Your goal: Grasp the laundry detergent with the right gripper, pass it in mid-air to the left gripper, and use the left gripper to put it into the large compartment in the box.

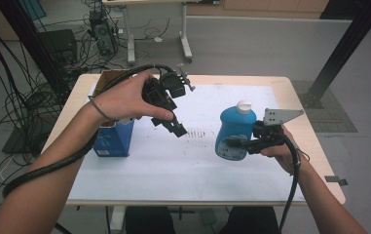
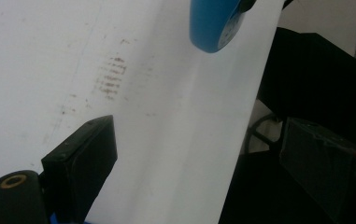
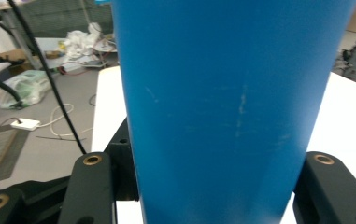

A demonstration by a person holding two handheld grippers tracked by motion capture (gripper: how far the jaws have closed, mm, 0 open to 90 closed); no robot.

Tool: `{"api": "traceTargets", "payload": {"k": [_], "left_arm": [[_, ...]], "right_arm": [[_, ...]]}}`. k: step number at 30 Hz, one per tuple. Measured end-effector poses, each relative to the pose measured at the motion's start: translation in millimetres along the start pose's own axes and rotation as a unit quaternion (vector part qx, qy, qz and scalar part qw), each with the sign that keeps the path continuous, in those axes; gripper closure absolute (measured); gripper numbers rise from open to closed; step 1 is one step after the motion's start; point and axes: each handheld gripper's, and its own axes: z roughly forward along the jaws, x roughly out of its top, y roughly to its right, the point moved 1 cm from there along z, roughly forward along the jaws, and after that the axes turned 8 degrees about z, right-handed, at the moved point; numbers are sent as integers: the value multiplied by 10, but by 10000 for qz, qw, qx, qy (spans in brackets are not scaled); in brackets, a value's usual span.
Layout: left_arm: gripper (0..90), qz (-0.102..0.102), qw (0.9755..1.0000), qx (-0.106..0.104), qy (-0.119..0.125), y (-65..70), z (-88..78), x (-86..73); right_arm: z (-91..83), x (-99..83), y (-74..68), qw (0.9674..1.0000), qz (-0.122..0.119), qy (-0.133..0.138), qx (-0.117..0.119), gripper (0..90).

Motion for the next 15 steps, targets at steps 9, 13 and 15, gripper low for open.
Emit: {"api": "traceTargets", "payload": {"k": [9,13,15], "left_arm": [[113,306,9994,-126,-96,53,-49,111],[113,400,9989,-195,-146,69,-62,153],[113,444,9986,-226,-162,80,-60,171]], "right_arm": [[77,146,-63,9980,-140,-231,568,450],[118,205,-88,9958,-233,-331,819,450],[141,226,-107,9949,-251,-360,906,450]]}}
